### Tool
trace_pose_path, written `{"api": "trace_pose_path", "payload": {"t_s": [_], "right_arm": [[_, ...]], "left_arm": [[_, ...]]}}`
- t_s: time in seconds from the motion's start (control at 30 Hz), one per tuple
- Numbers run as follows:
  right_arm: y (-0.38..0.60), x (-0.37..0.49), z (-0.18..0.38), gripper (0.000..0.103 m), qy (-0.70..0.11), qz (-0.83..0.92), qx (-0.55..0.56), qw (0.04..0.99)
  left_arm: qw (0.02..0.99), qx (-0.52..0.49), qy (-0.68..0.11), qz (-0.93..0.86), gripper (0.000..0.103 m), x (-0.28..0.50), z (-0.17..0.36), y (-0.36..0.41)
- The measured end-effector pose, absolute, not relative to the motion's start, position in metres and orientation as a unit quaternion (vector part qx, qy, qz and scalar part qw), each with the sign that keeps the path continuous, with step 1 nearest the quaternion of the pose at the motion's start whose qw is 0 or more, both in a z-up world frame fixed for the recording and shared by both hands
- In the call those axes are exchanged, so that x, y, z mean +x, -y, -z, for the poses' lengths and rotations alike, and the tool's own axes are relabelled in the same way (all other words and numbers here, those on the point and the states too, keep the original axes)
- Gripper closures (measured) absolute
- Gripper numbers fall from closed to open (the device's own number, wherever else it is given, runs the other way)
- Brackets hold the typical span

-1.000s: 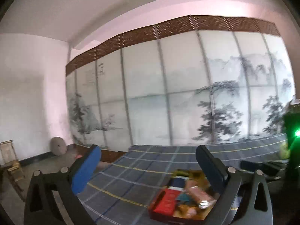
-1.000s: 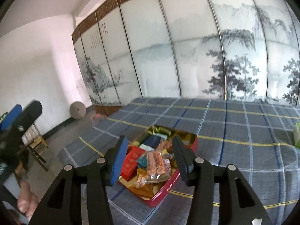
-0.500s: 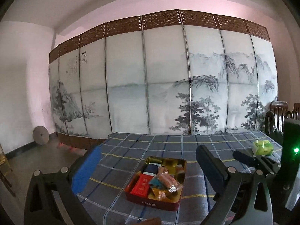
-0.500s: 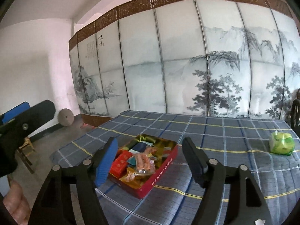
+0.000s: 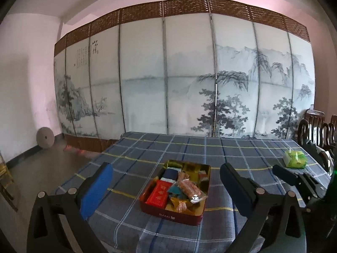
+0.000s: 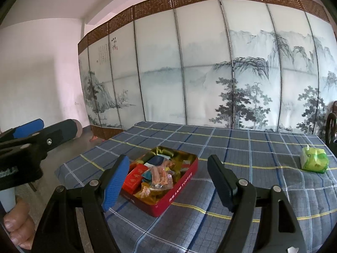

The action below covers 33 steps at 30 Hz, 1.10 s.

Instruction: Organize snacks

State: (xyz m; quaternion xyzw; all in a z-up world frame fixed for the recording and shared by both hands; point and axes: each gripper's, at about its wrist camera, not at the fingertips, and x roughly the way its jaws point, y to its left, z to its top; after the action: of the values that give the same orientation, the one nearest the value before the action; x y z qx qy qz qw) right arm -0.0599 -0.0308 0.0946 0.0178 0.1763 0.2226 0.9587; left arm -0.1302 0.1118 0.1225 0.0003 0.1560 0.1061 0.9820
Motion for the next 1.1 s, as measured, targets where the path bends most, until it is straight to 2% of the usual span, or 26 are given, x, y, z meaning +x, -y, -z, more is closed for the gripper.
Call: {"api": "trace_pose_path", "payload": {"t_s": [0.3,0.73,1.1], "right_arm": [[0.03,-0.059,-0.092,0.019,-0.175,-0.221,0.011,0.959],[0.047,-0.043,-0.071,0.017,-0.208,-0.201,0.015,0.957],[0.138,0.027,-0.015,0.017,-0.287,-0.087,-0.003,0.954]], "left_arm": [[0.978,0.007,-0.174,-0.111,0.0,-0.123,-0.111,-0.116],[0.969,0.003,-0.225,-0.103,0.0,-0.095,-0.094,-0.118],[0.956,-0.005,-0.276,-0.094,0.0,-0.054,-0.076,-0.118]]}}
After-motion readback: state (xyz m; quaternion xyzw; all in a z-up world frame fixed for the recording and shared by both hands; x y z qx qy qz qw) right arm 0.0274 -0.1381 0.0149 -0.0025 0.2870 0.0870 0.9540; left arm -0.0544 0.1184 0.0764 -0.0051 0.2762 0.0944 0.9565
